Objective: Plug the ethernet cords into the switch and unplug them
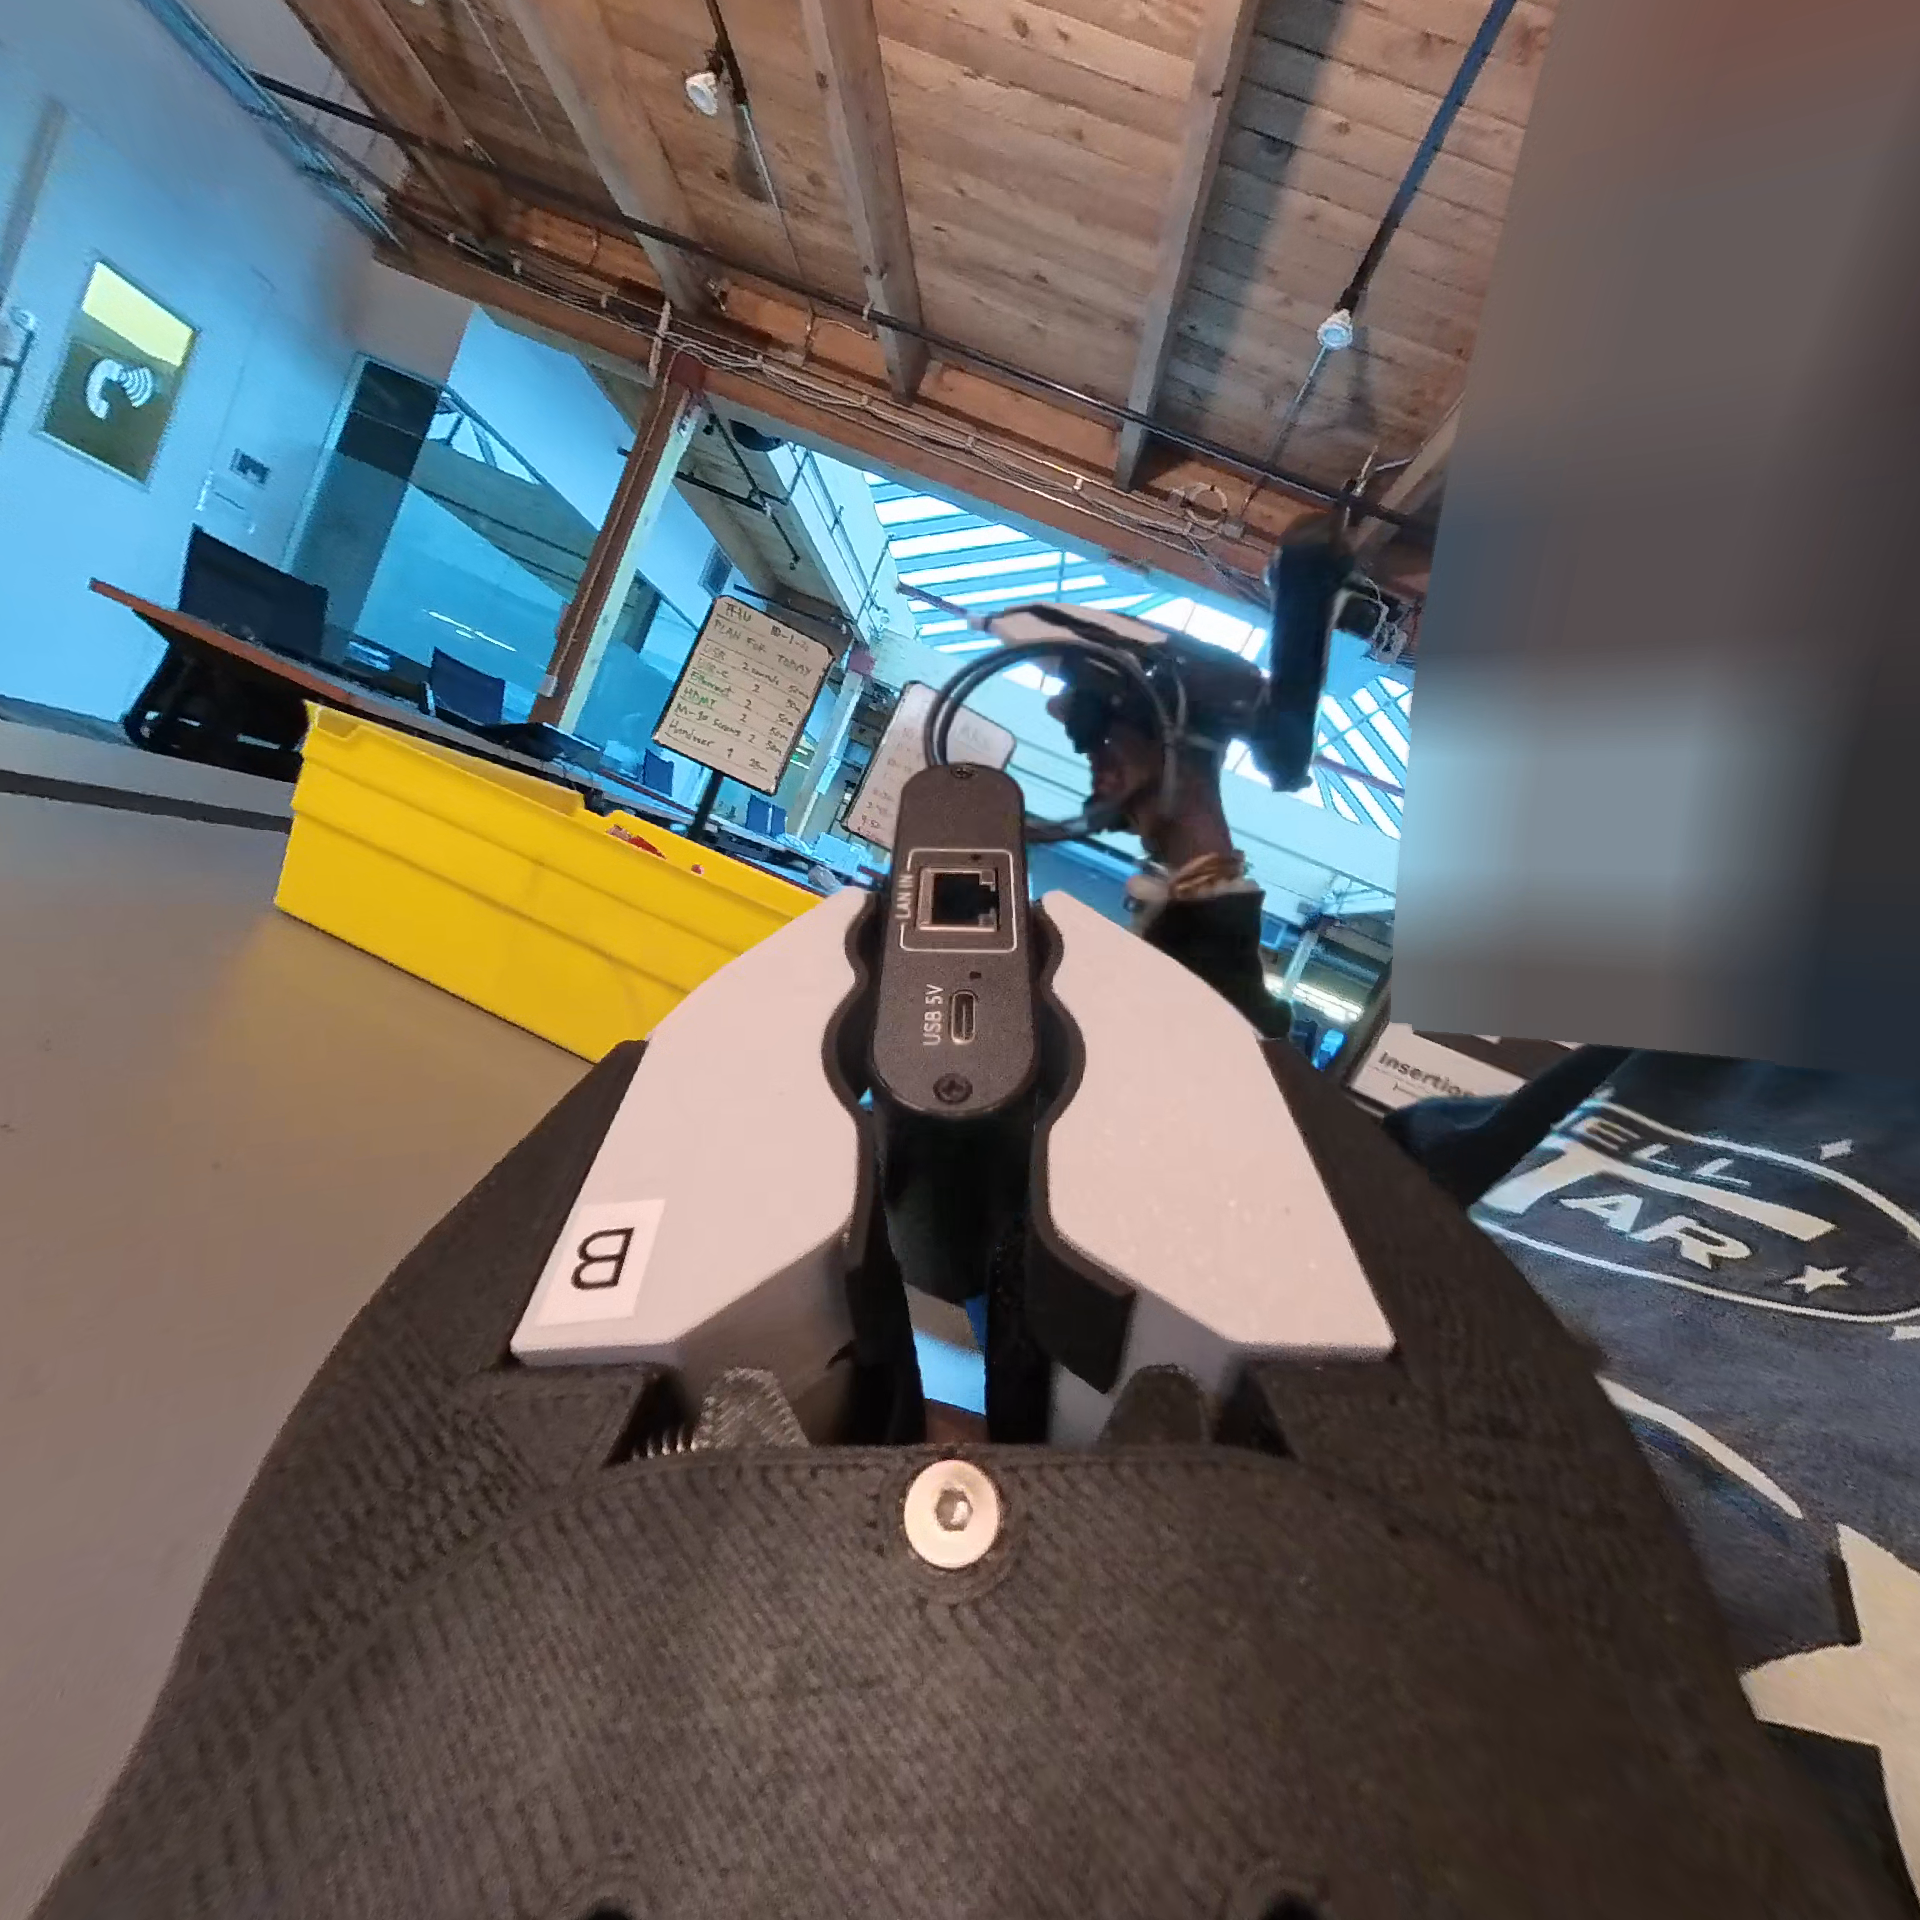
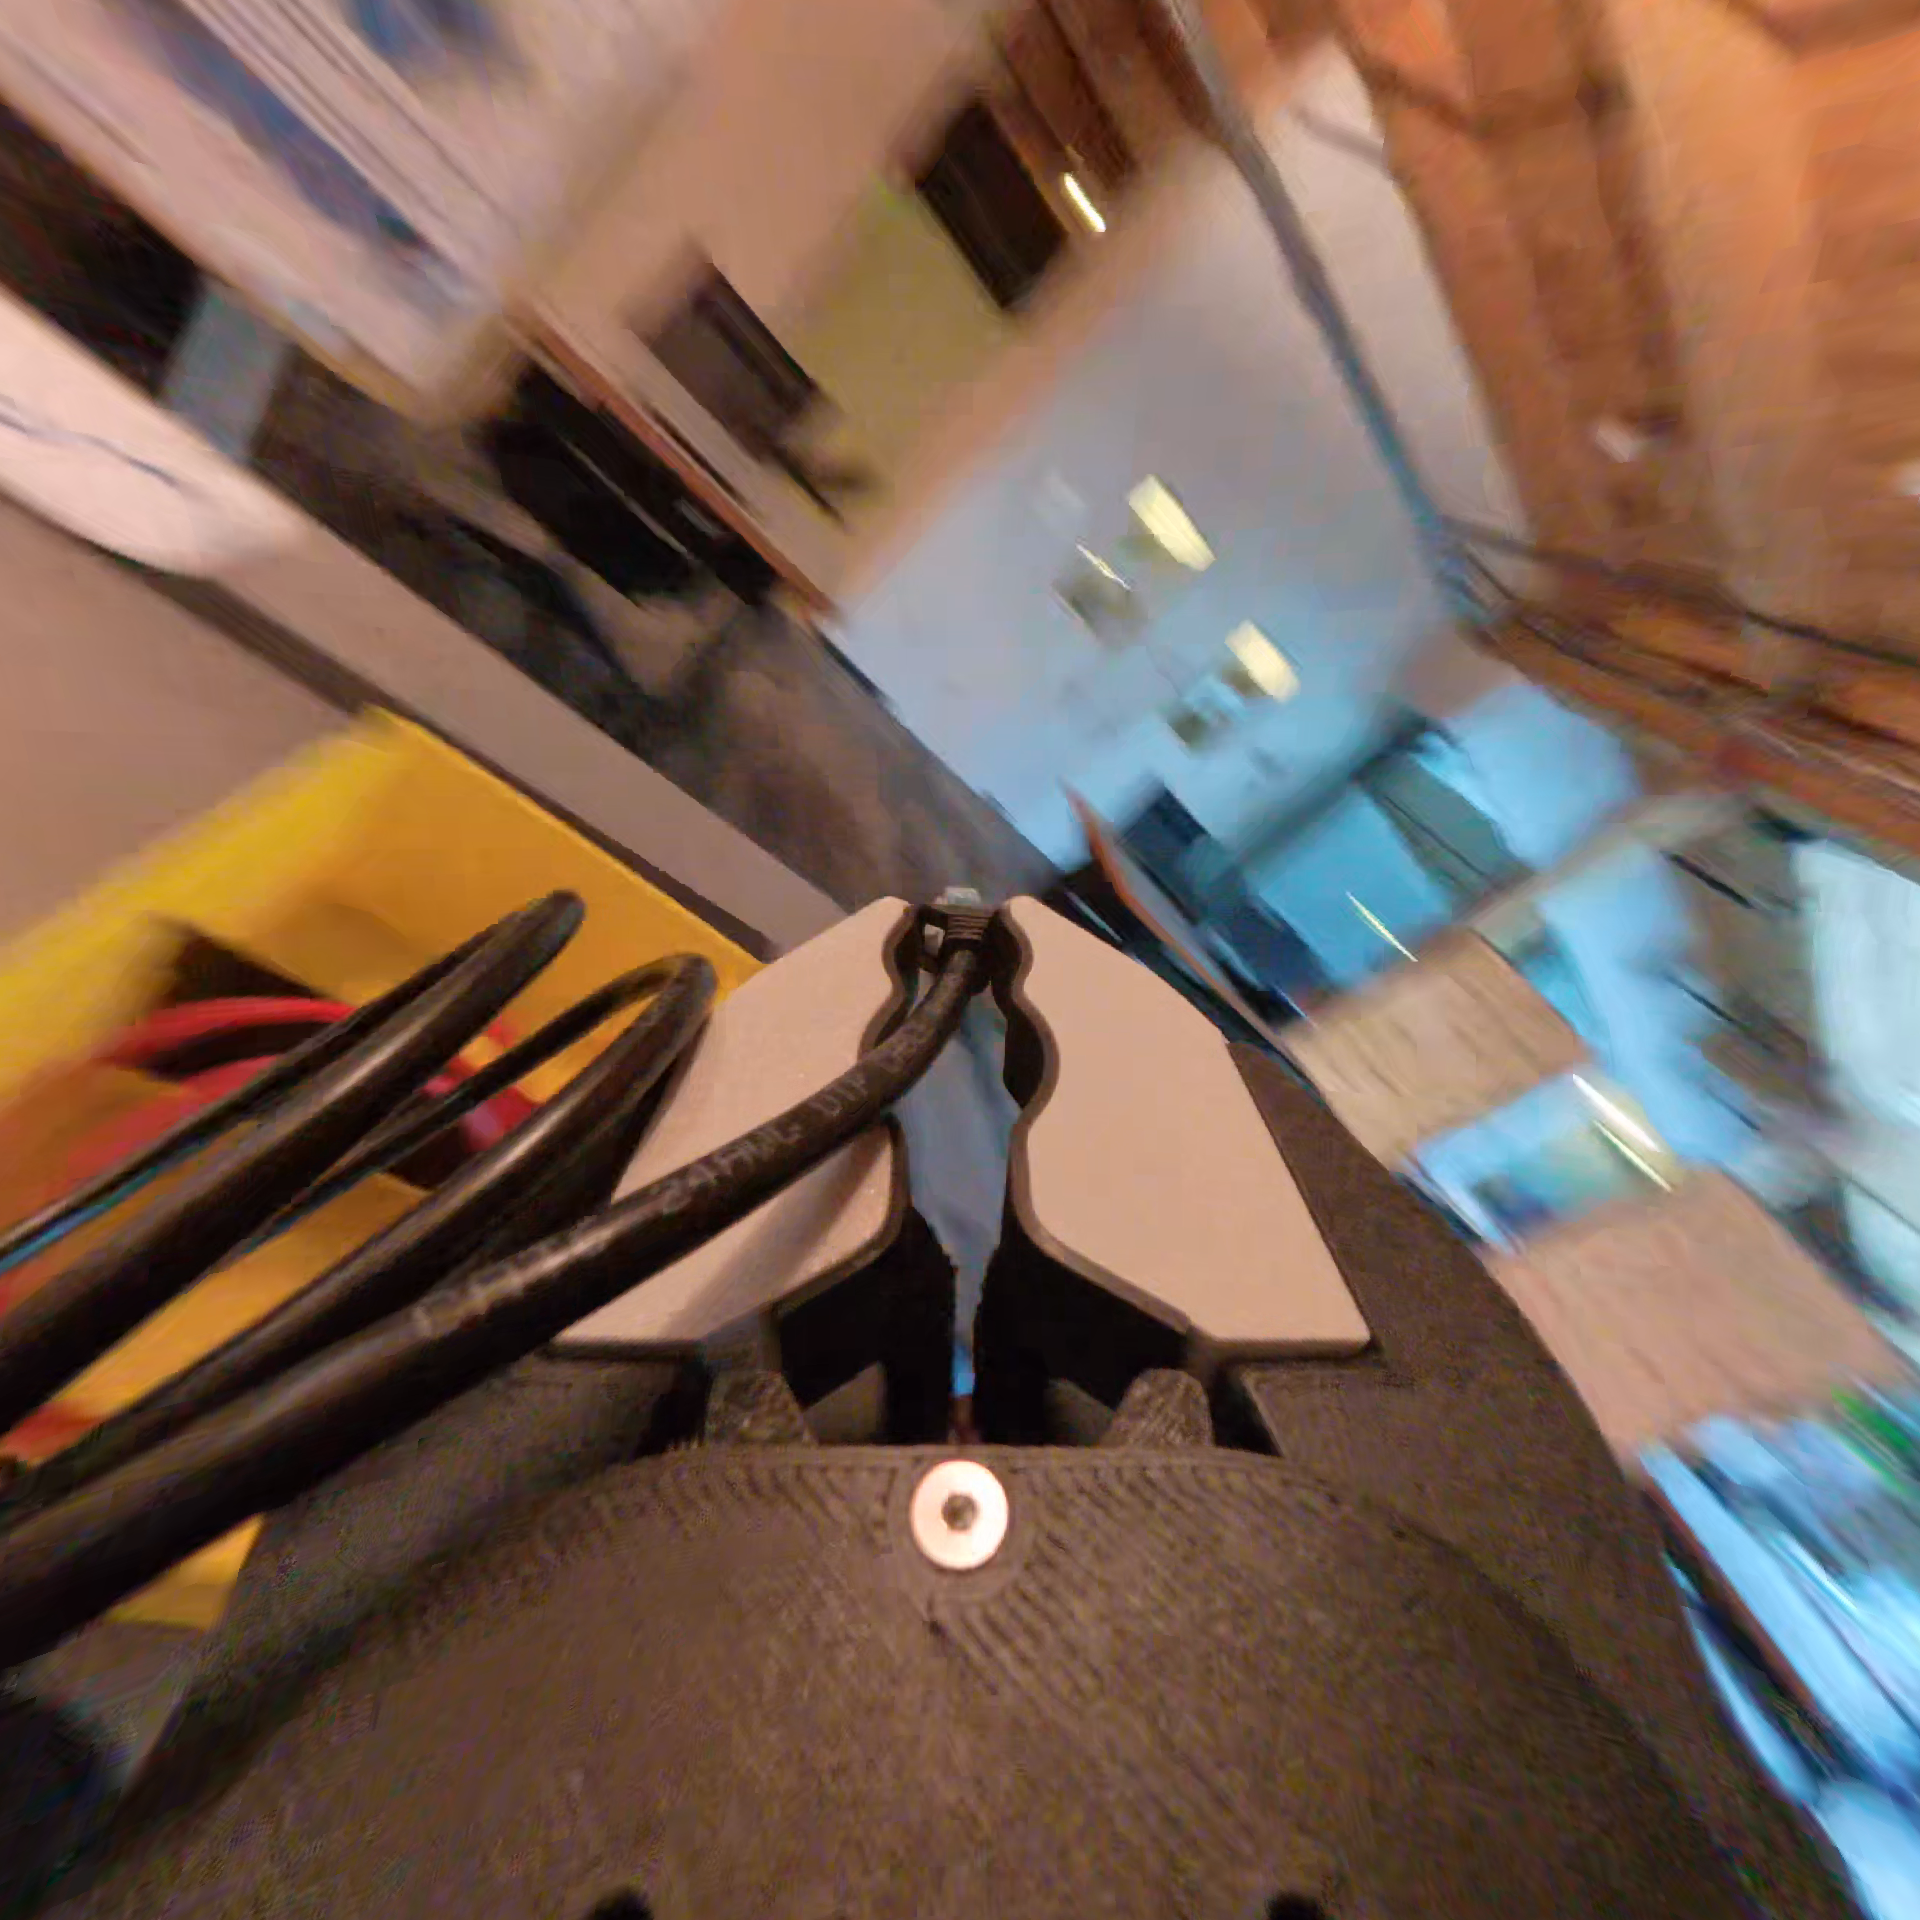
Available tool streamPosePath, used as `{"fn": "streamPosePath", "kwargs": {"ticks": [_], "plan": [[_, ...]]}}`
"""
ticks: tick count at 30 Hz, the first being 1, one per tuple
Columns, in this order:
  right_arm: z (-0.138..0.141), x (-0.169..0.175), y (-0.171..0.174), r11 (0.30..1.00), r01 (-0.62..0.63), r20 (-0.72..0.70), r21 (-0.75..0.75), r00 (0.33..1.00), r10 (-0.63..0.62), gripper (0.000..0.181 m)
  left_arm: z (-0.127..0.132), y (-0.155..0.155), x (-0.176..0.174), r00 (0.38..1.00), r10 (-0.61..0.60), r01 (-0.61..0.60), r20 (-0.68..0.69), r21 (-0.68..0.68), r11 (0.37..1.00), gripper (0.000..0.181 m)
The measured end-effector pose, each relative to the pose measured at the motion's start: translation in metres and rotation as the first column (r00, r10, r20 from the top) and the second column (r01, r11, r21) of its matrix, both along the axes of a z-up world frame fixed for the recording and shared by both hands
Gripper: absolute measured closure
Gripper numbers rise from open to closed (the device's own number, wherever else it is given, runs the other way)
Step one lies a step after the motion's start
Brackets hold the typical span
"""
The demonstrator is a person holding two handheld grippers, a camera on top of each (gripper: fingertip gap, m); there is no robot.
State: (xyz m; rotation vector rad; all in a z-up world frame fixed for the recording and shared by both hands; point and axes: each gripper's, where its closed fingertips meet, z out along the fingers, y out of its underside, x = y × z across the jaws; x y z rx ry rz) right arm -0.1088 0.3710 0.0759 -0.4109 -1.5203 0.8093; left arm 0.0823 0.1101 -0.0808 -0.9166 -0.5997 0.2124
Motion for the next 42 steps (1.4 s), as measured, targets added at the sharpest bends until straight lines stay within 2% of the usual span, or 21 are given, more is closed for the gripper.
{"fn": "streamPosePath", "kwargs": {"ticks": [2, 4, 7, 8, 12, 15, 17, 19, 21, 23, 26, 28, 29, 30, 32, 34, 35, 37, 39, 40, 42], "plan": [[-0.005, -0.02, 0.04, 0.964, 0.266, 0.033, 0.029, 0.963, -0.267, 0.169, -0.001, -0.001, -0.002, 1.0, 0.0, 0.0, 0.012, 0.006, 1.0, 0.155], [-0.039, -0.04, 0.055, 0.929, 0.368, 0.151, 0.037, 0.917, -0.37, 0.169, -0.001, 0.0, -0.002, 1.0, -0.004, 0.004, 0.012, 0.0, 1.0, 0.155], [-0.092, -0.07, 0.056, 0.906, 0.402, 0.306, 0.132, 0.853, -0.423, 0.168, -0.001, 0.0, -0.001, 1.0, -0.009, 0.008, 0.009, 0.004, 1.0, 0.155], [-0.099, -0.076, 0.061, 0.886, 0.432, 0.307, 0.17, 0.831, -0.464, 0.168, 0.0, 0.0, 0.0, 1.0, -0.011, 0.011, 0.006, 0.005, 1.0, 0.155], [-0.131, -0.088, 0.061, 0.878, 0.427, 0.418, 0.215, 0.773, -0.478, 0.169, 0.0, 0.002, 0.001, 0.999, -0.034, 0.034, 0.008, 0.007, 0.999, 0.155], [-0.169, -0.082, 0.058, 0.873, 0.378, 0.578, 0.307, 0.655, -0.487, 0.163, 0.0, 0.002, 0.001, 0.999, -0.038, 0.038, 0.012, 0.012, 0.999, 0.156], [-0.189, -0.078, 0.044, 0.904, 0.287, 0.659, 0.317, 0.618, -0.428, 0.144, 0.0, 0.002, 0.001, 0.999, -0.04, 0.04, 0.01, 0.012, 0.999, 0.155], [-0.196, -0.072, 0.038, 0.925, 0.245, 0.711, 0.291, 0.591, -0.38, 0.129, 0.0, 0.001, 0.002, 0.999, -0.04, 0.04, 0.008, 0.014, 0.999, 0.156], [-0.195, -0.062, 0.024, 0.964, 0.179, 0.773, 0.196, 0.577, -0.264, 0.115, 0.0, 0.001, 0.002, 0.999, -0.04, 0.04, 0.008, 0.014, 0.999, 0.155], [-0.186, -0.052, 0.008, 0.993, 0.088, 0.797, 0.073, 0.593, -0.111, 0.108, 0.0, 0.001, 0.001, 0.999, -0.04, 0.04, 0.009, 0.015, 0.999, 0.155], [-0.145, -0.038, -0.023, 0.983, -0.088, 0.701, -0.16, 0.691, 0.177, 0.109, 0.0, 0.001, 0.002, 0.999, -0.042, 0.042, 0.01, 0.016, 0.999, 0.155], [-0.095, -0.021, -0.051, 0.889, -0.277, 0.501, -0.364, 0.747, 0.438, 0.114, 0.0, 0.001, 0.001, 0.999, -0.041, 0.041, 0.011, 0.016, 0.999, 0.155], [-0.071, -0.005, -0.066, 0.802, -0.391, 0.382, -0.451, 0.727, 0.57, 0.119, 0.0, 0.002, 0.001, 0.999, -0.041, 0.041, 0.011, 0.016, 0.999, 0.155], [-0.049, 0.015, -0.08, 0.693, -0.504, 0.267, -0.516, 0.674, 0.689, 0.122, 0.0, 0.002, 0.001, 0.999, -0.041, 0.041, 0.012, 0.016, 0.999, 0.155], [-0.02, 0.059, -0.104, 0.448, -0.685, 0.079, -0.574, 0.499, 0.863, 0.132, 0.0, 0.002, 0.001, 0.999, -0.041, 0.041, 0.013, 0.016, 0.999, 0.155], [-0.008, 0.098, -0.126, 0.242, -0.782, -0.018, -0.574, 0.307, 0.952, 0.138, -0.001, 0.002, 0.001, 0.999, -0.041, 0.04, 0.015, 0.017, 0.999, 0.155], [-0.01, 0.112, -0.139, 0.173, -0.8, -0.026, -0.574, 0.229, 0.973, 0.138, -0.001, 0.002, 0.001, 0.999, -0.04, 0.04, 0.016, 0.017, 0.999, 0.155], [-0.029, 0.137, -0.169, 0.083, -0.805, 0.034, -0.588, 0.079, 0.996, 0.136, -0.001, 0.002, 0.001, 0.999, -0.04, 0.04, 0.016, 0.018, 0.999, 0.155], [-0.068, 0.163, -0.199, 0.032, -0.781, 0.164, -0.623, -0.09, 0.982, 0.129, -0.001, 0.002, 0.001, 0.999, -0.039, 0.039, 0.016, 0.019, 0.999, 0.155], [-0.09, 0.174, -0.212, 0.027, -0.766, 0.228, -0.642, -0.158, 0.961, 0.126, -0.001, 0.002, 0.001, 0.999, -0.039, 0.038, 0.015, 0.019, 0.999, 0.156], [-0.126, 0.187, -0.231, 0.051, -0.745, 0.325, -0.665, -0.228, 0.918, 0.123, 0.0, 0.002, 0.001, 0.999, -0.038, 0.038, 0.015, 0.021, 0.999, 0.156]]}}
